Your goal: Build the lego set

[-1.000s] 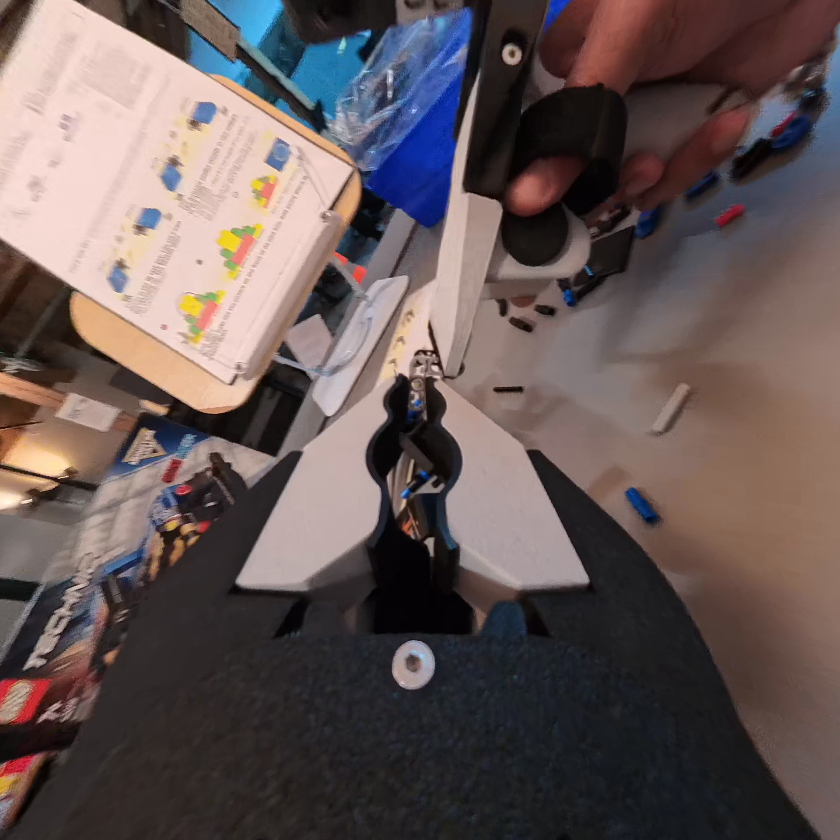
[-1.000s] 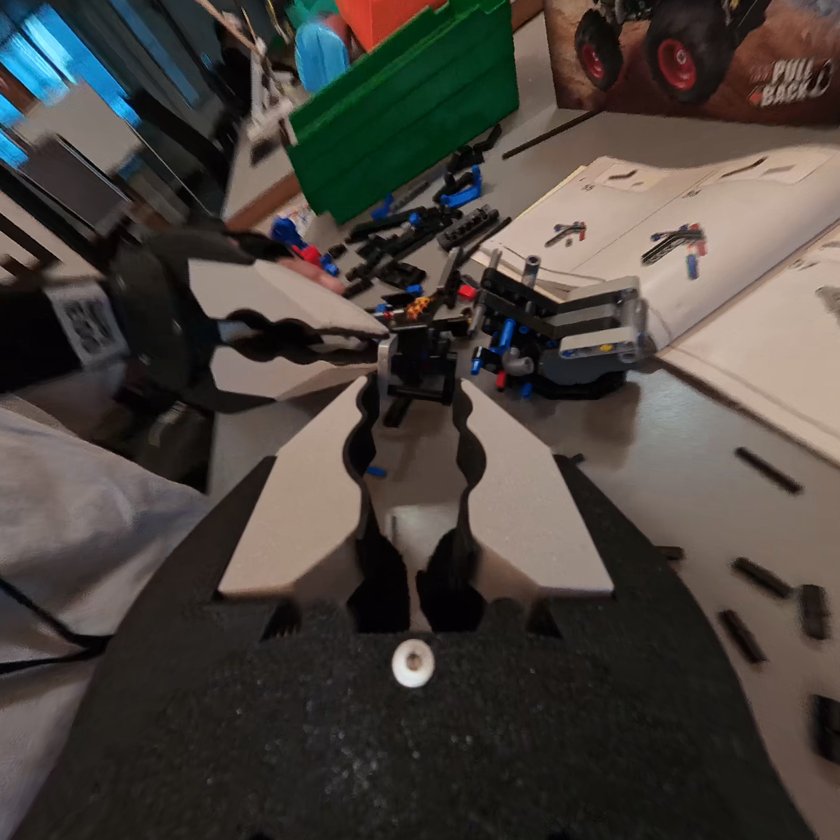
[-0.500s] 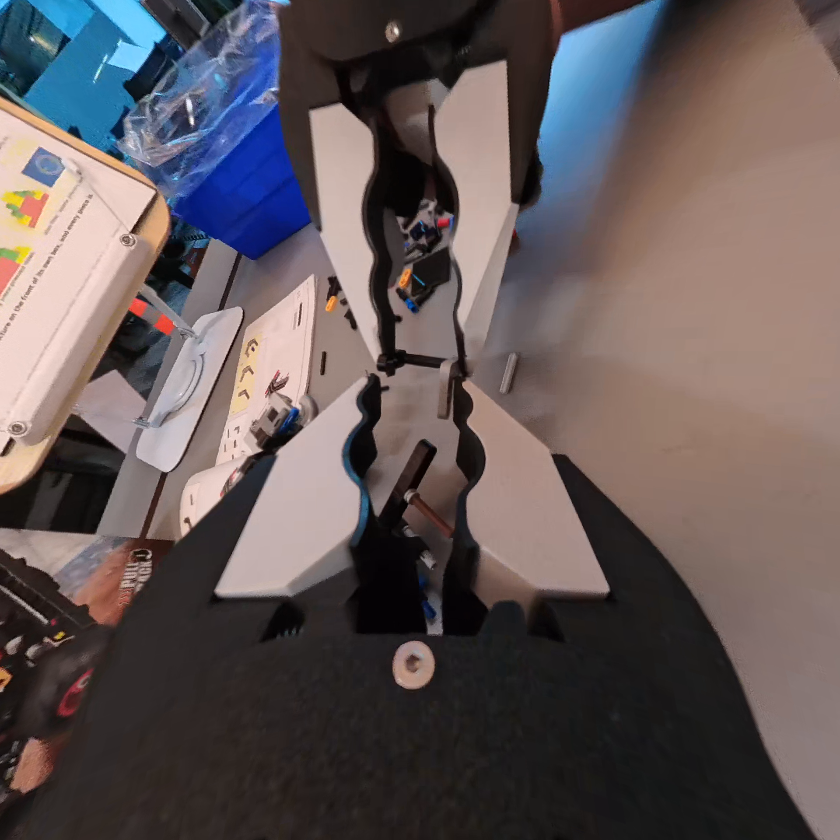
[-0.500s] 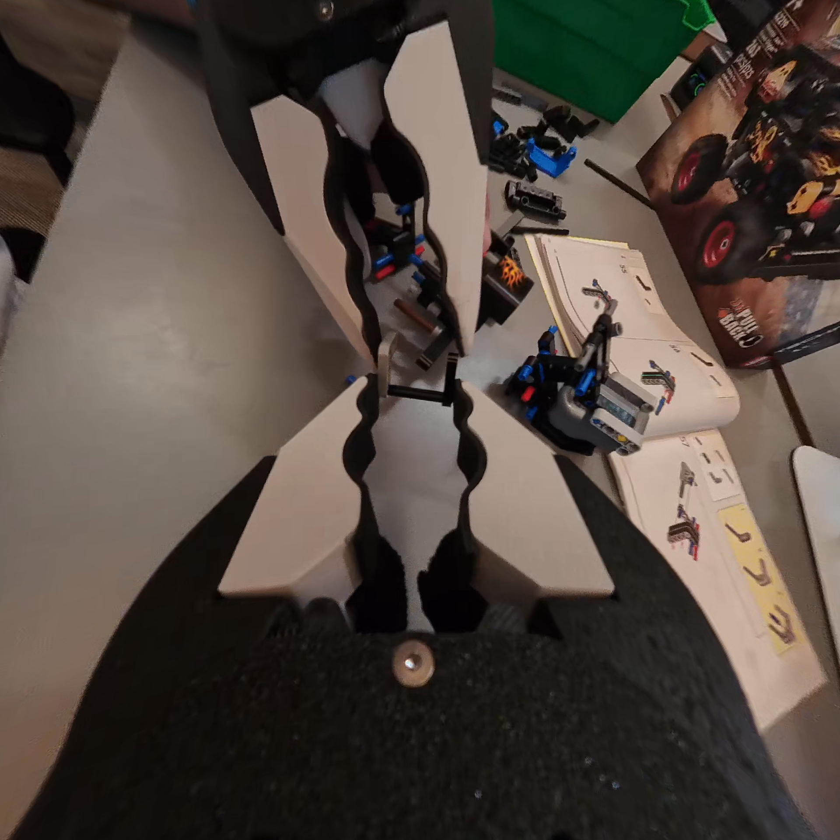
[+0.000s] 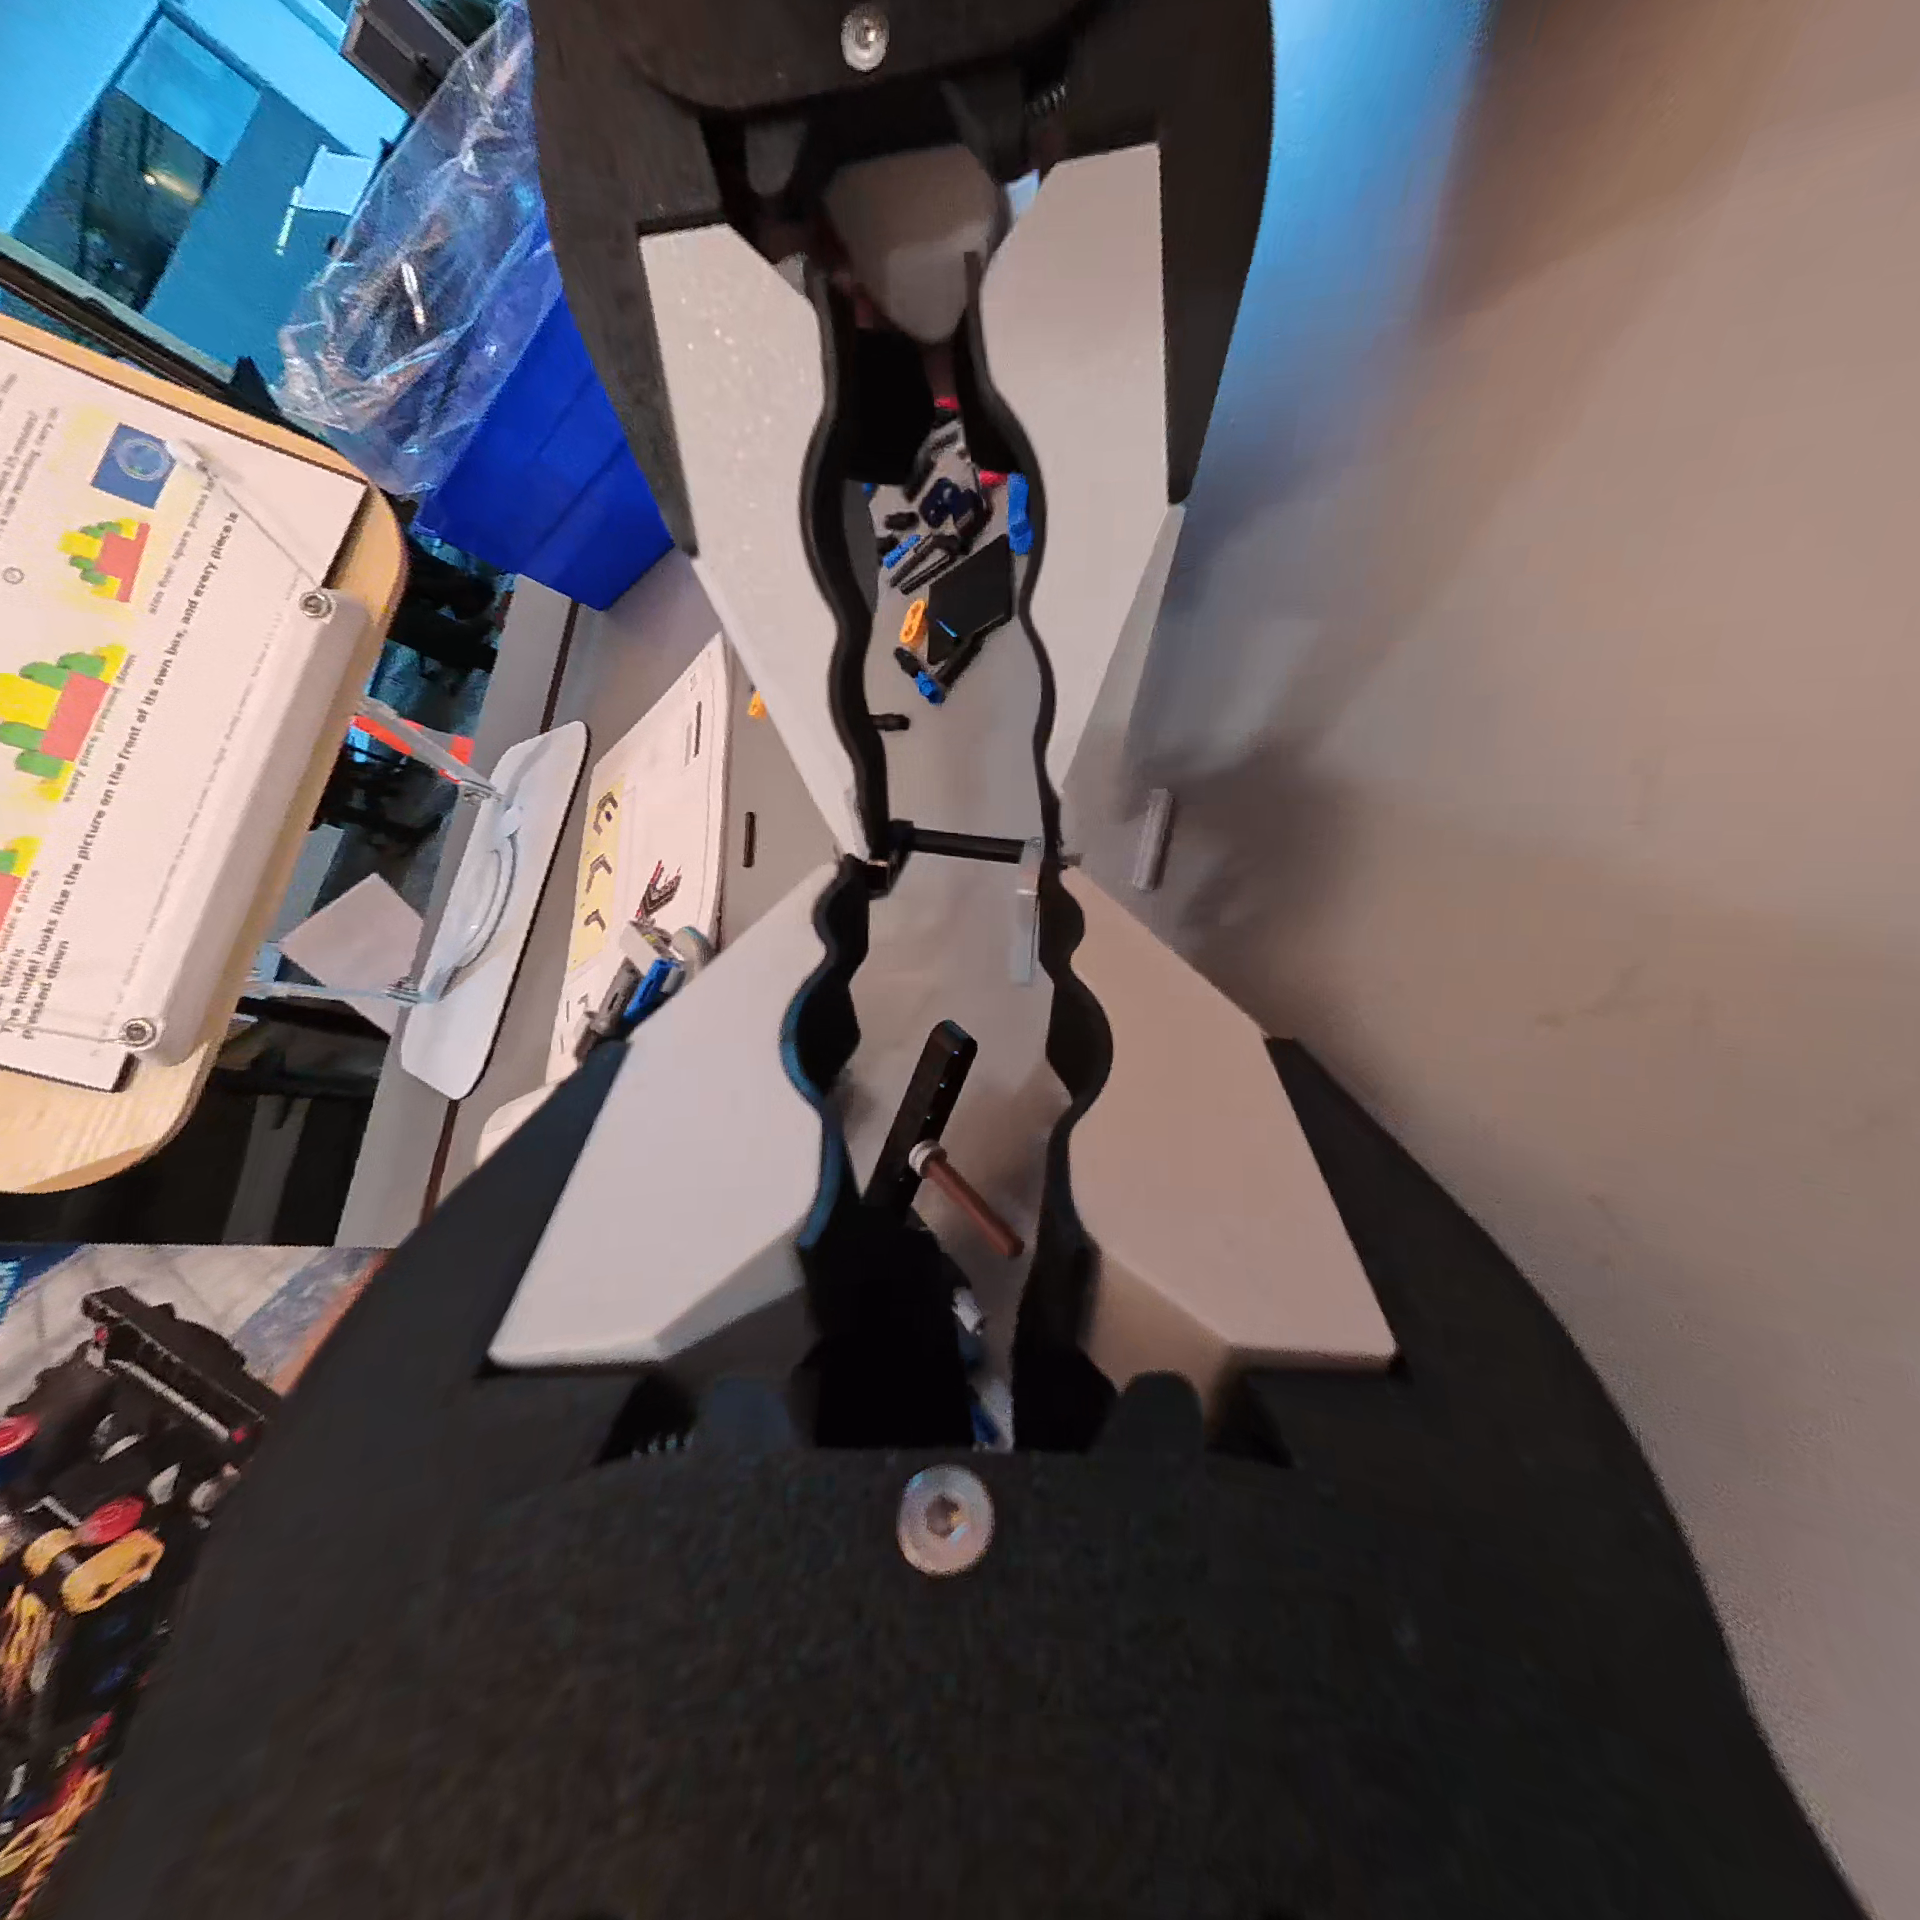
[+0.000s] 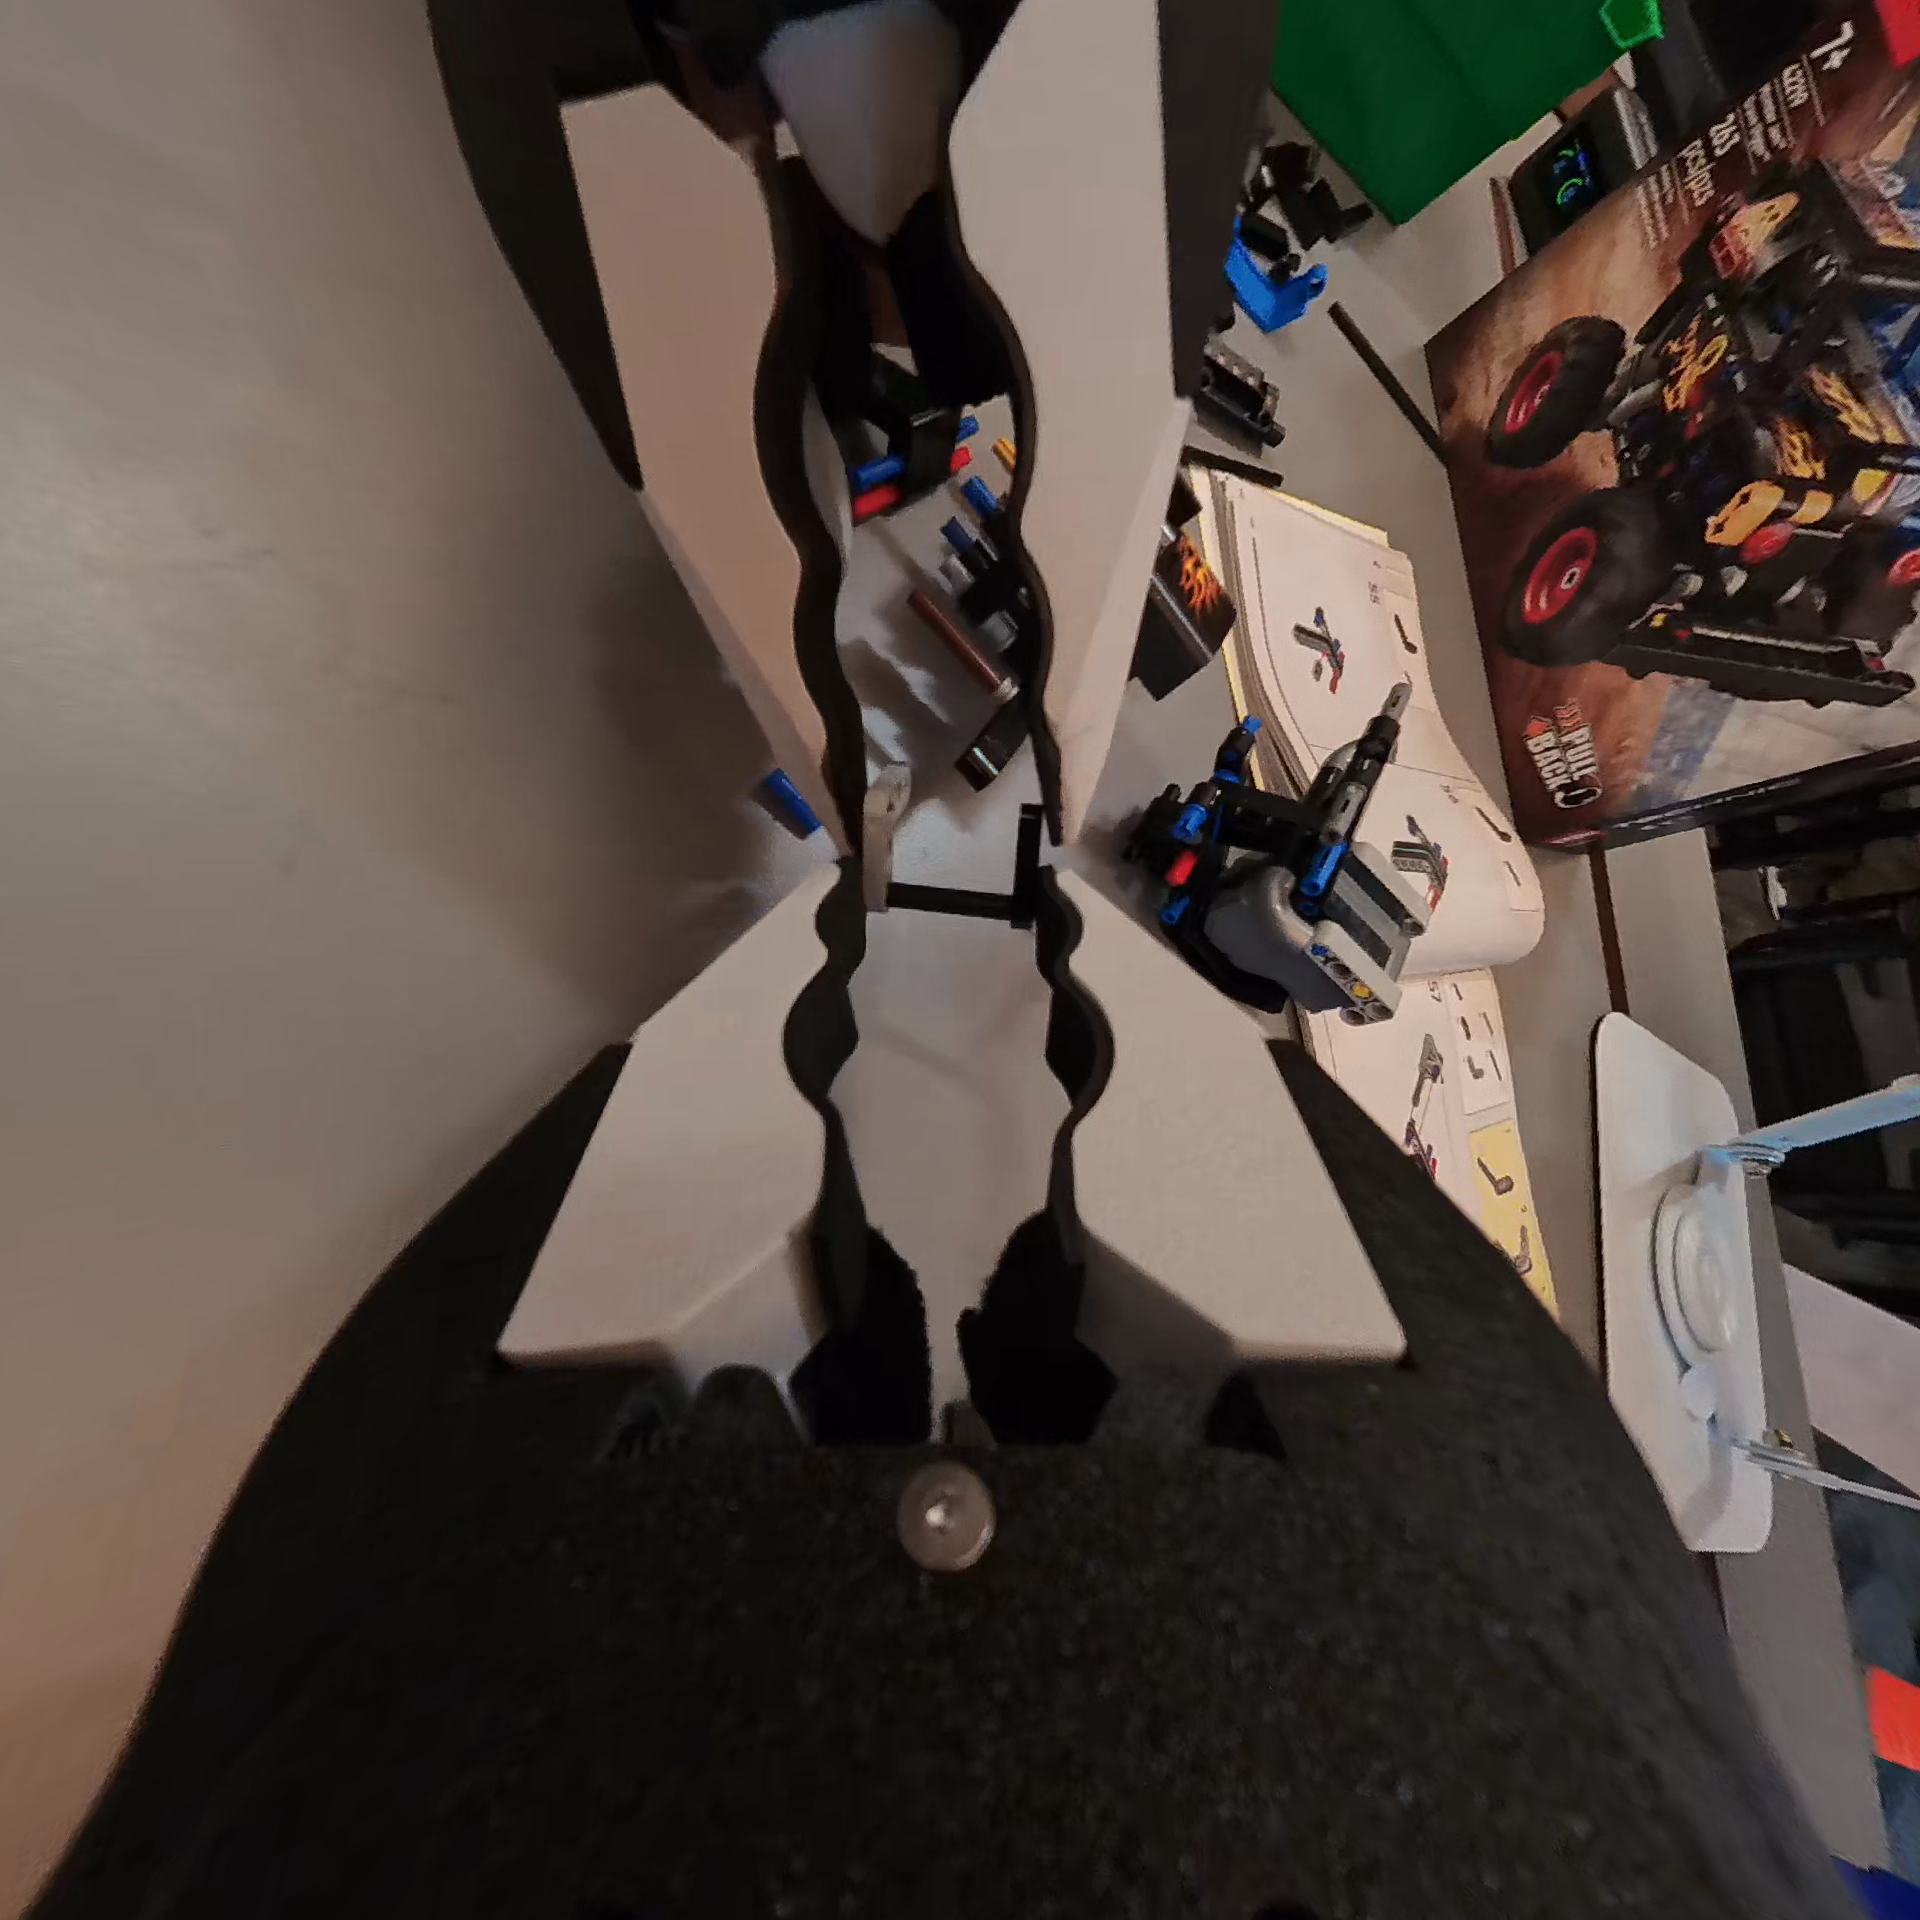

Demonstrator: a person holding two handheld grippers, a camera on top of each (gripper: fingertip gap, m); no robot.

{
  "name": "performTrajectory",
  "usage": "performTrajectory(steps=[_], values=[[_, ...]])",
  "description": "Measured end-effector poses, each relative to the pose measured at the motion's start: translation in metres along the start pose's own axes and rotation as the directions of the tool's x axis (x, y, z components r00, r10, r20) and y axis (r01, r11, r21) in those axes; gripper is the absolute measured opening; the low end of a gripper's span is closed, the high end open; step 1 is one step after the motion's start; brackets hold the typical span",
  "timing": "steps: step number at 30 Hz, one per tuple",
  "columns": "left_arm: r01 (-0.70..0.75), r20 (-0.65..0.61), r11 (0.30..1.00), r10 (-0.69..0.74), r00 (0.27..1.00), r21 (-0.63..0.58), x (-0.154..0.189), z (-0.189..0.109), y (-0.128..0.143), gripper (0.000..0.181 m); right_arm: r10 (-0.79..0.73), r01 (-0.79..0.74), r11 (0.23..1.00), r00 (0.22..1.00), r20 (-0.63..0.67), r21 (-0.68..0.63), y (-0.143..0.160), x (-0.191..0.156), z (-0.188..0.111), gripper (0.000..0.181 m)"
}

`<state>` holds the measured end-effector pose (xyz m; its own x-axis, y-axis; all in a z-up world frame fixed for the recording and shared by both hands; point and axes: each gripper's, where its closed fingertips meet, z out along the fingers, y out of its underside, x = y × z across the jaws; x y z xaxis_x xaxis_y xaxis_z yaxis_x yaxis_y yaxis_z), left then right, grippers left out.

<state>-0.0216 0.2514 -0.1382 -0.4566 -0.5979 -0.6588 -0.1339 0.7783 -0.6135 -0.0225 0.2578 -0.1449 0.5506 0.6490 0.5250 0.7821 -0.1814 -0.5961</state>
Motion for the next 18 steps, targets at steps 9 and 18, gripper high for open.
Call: performTrajectory(steps=[9,18], values=[[0.118,0.028,0.988,-0.121,0.992,0.103,-0.015,-0.010,-0.011,0.030,0.002,0.006,0.994,0.997,-0.071,0.107,-0.013,0.011,-0.013,0.039],[0.055,0.054,0.996,-0.059,0.997,0.073,-0.013,-0.008,-0.009,0.030,-0.123,0.136,0.988,0.980,-0.158,0.073,-0.014,0.011,-0.010,0.036]])
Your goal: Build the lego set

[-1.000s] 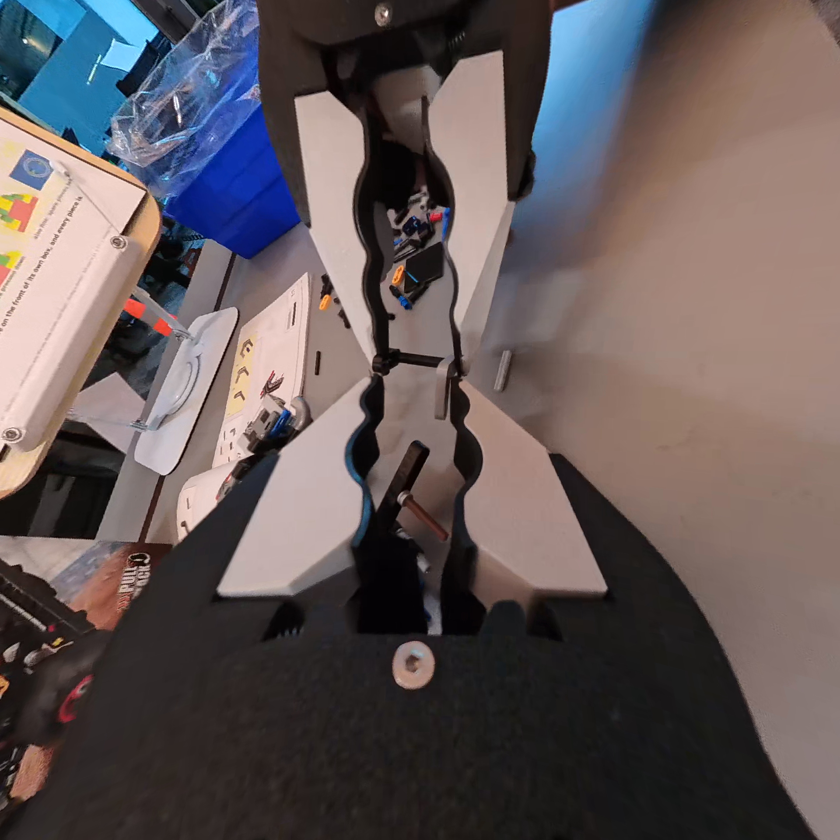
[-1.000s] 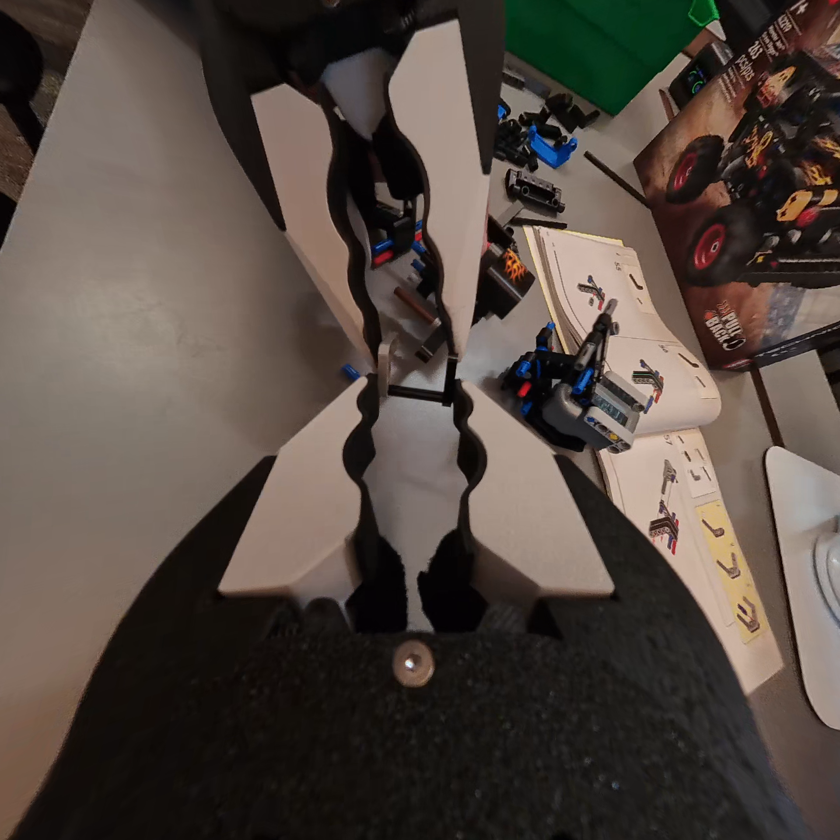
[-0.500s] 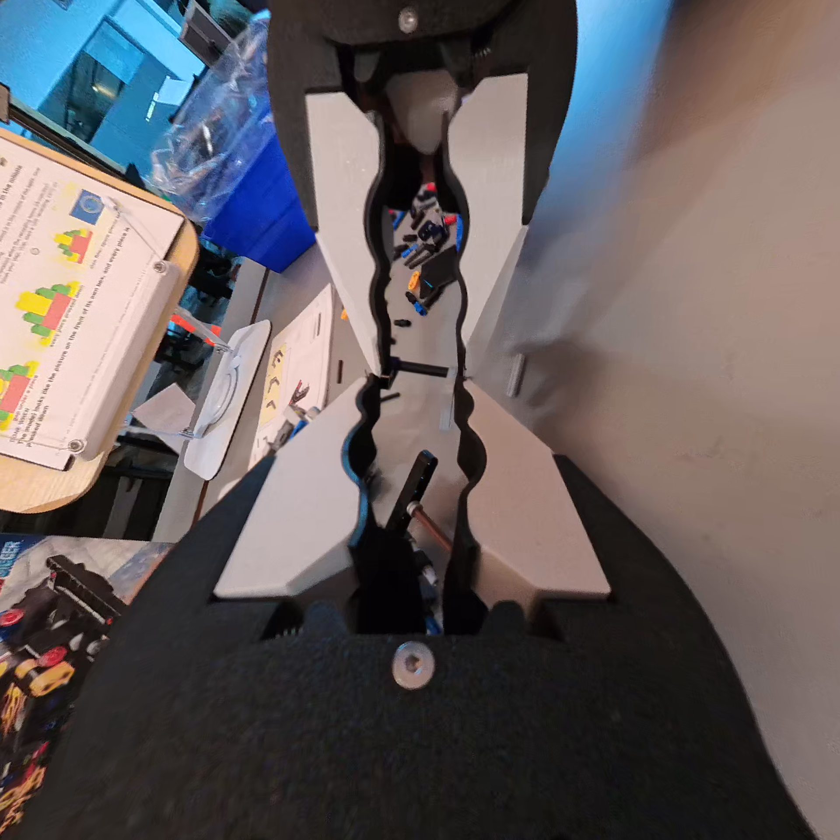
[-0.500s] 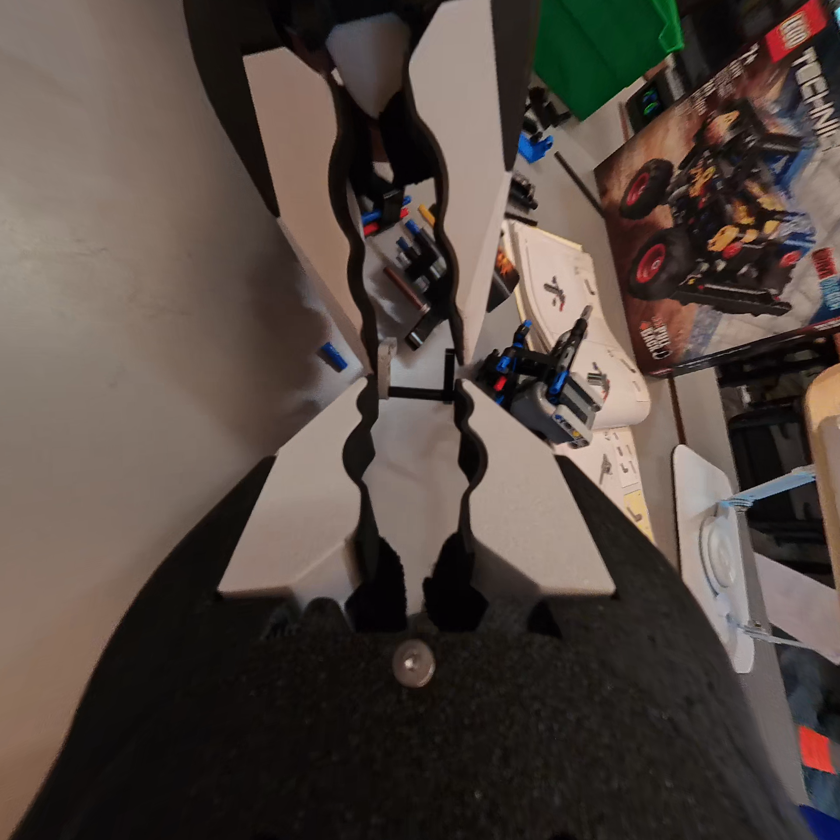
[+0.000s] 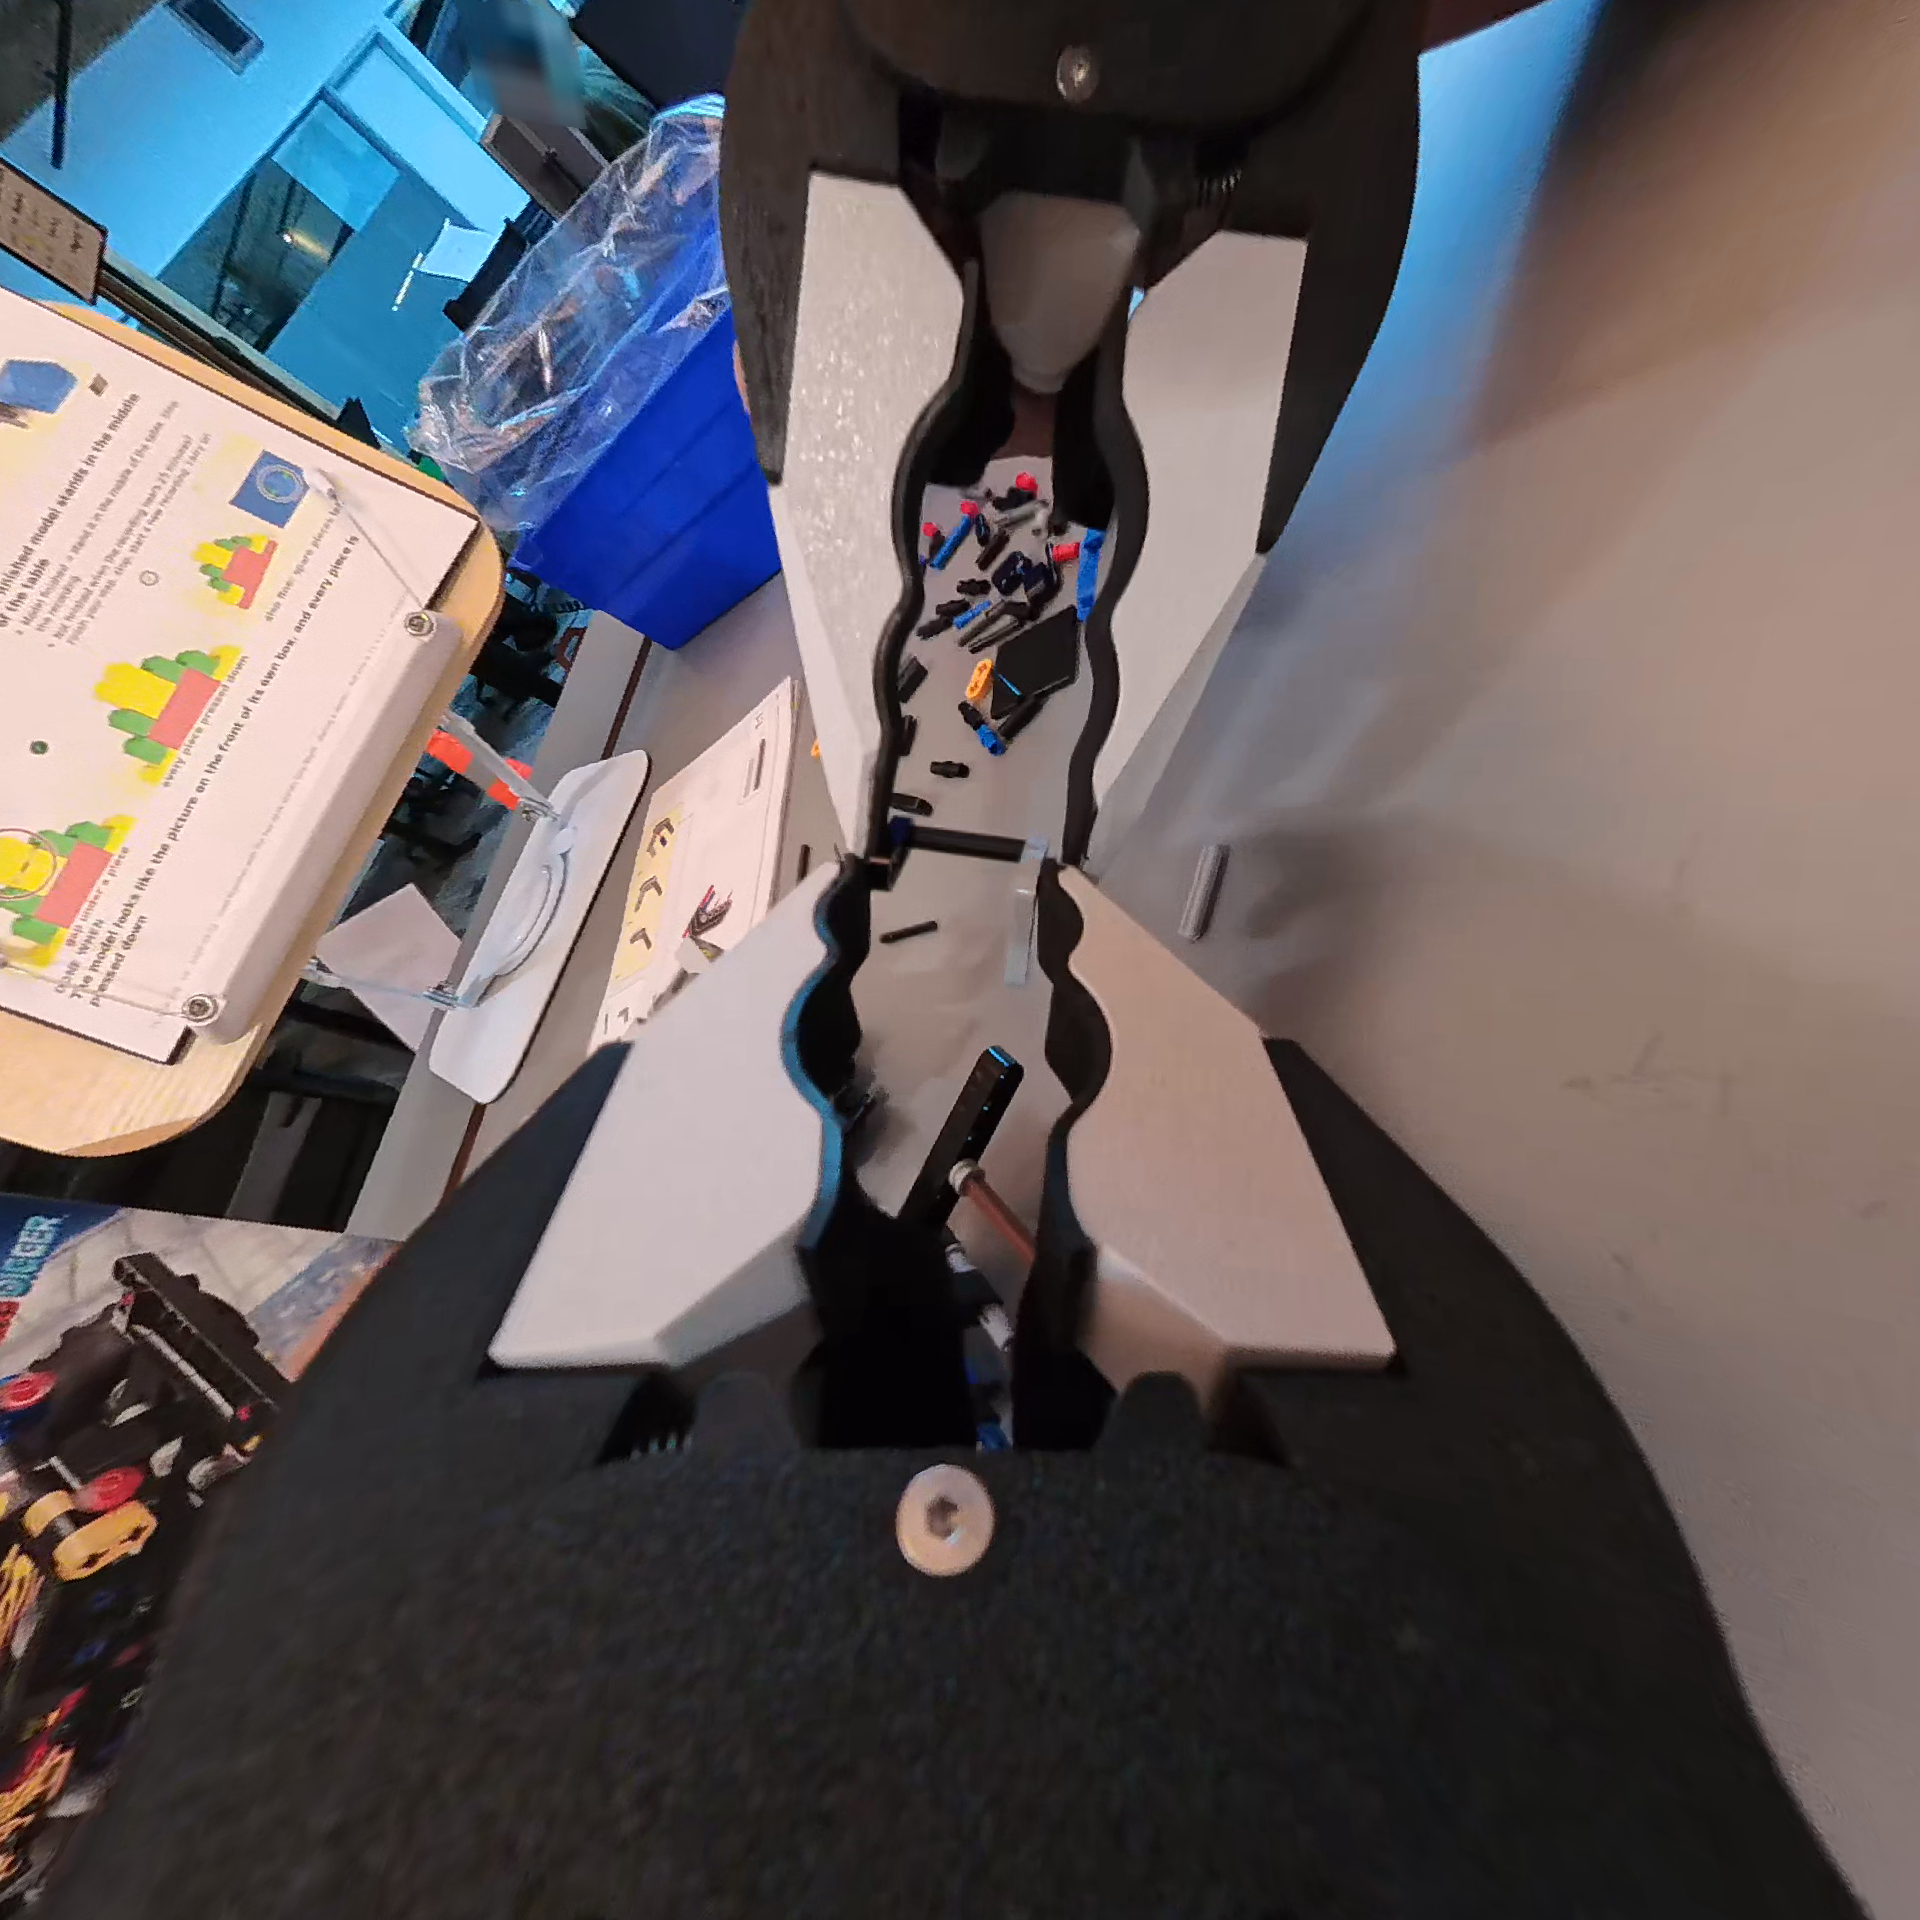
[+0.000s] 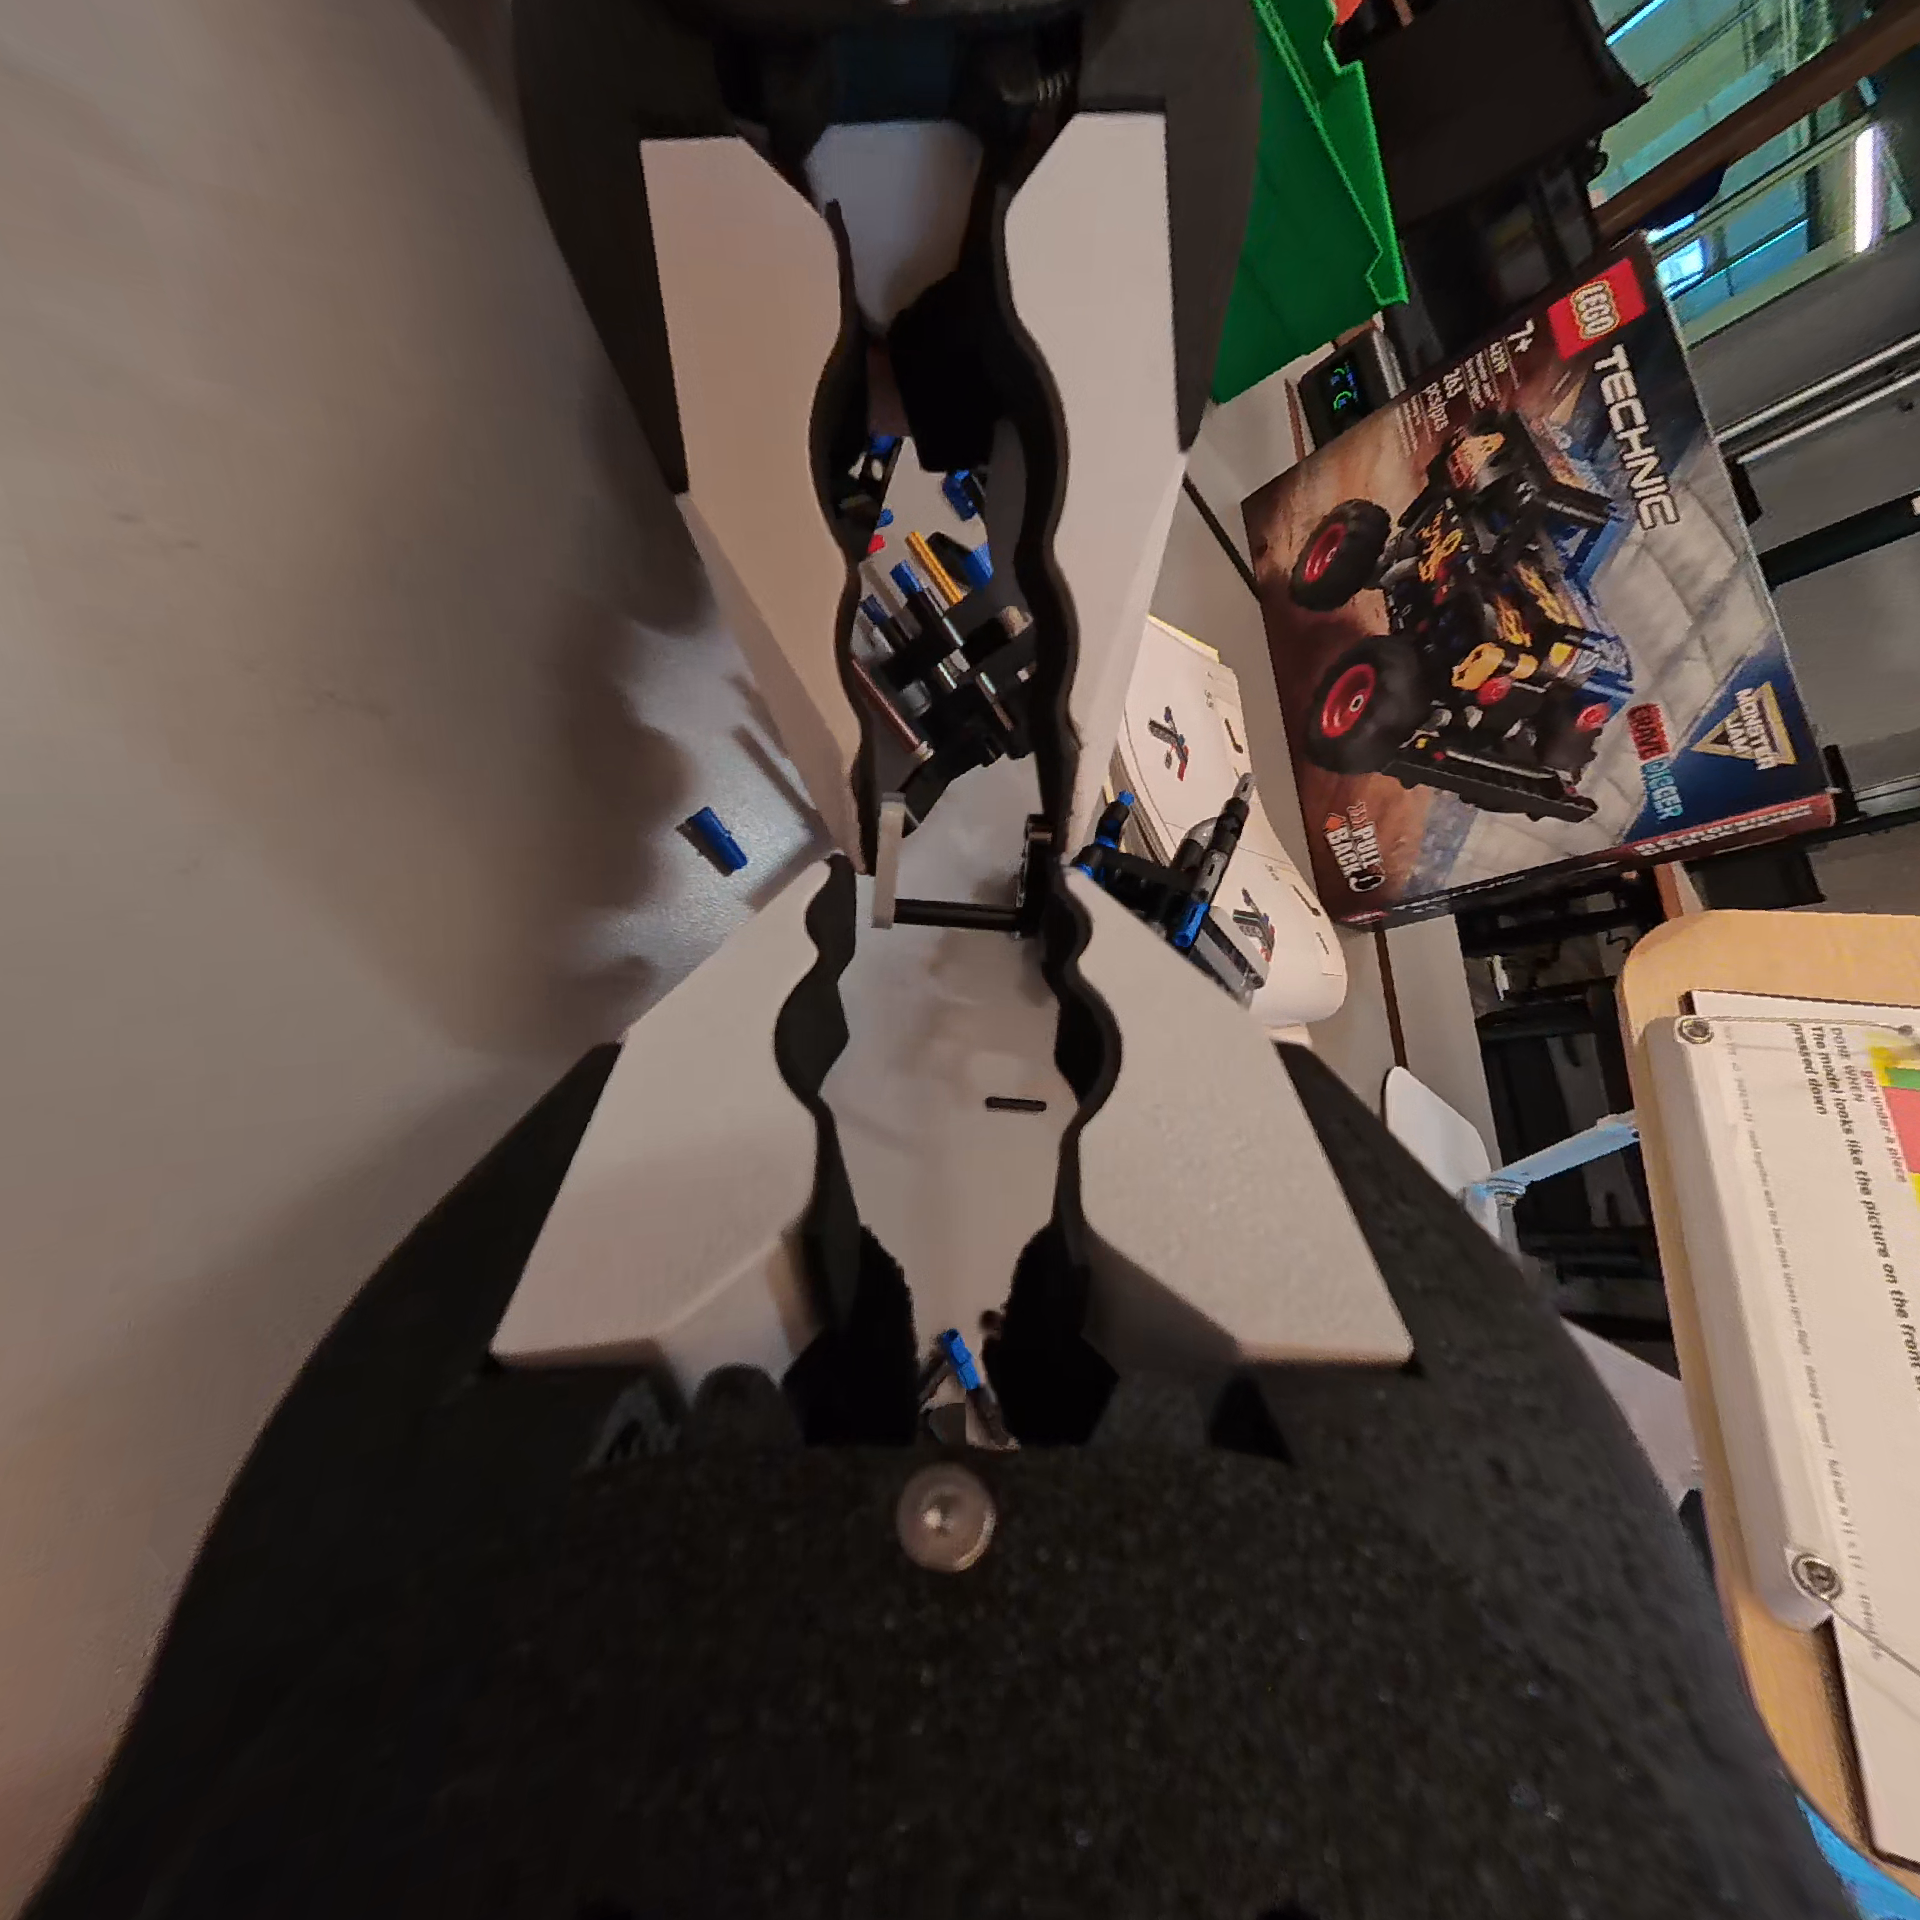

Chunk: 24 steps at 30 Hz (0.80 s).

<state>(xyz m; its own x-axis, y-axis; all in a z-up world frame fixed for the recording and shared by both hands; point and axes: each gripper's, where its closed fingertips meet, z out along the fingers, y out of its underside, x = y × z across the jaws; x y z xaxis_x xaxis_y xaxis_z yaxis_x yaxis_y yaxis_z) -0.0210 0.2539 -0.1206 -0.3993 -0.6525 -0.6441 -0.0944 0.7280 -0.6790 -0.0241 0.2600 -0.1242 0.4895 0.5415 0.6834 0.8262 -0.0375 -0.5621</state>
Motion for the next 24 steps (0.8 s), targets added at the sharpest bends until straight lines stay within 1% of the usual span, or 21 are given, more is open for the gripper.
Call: performTrajectory(steps=[6,18,21,22,24], values=[[-0.029,0.014,1.000,0.029,0.999,-0.005,0.000,-0.001,0.000,0.030,-0.071,0.071,0.998,0.997,-0.015,0.000,-0.001,0.000,-0.001,0.034],[0.000,-0.017,1.000,0.000,1.000,-0.020,0.004,0.002,0.003,0.028,-0.024,0.026,0.999,0.999,0.043,-0.039,0.004,-0.003,0.002,0.032],[0.069,-0.020,0.997,-0.070,0.997,-0.027,-0.001,0.002,0.005,0.029,-0.052,0.052,0.998,0.999,0.006,-0.027,0.005,0.001,0.002,0.033],[0.125,-0.032,0.992,-0.126,0.992,-0.032,-0.004,0.002,0.006,0.030,-0.071,0.071,0.997,0.997,-0.030,-0.022,0.004,0.005,0.002,0.033],[0.267,-0.079,0.963,-0.268,0.960,-0.029,-0.009,-0.001,0.007,0.038,-0.128,0.125,0.991,0.986,-0.105,-0.037,0.006,0.012,0.001,0.032]])
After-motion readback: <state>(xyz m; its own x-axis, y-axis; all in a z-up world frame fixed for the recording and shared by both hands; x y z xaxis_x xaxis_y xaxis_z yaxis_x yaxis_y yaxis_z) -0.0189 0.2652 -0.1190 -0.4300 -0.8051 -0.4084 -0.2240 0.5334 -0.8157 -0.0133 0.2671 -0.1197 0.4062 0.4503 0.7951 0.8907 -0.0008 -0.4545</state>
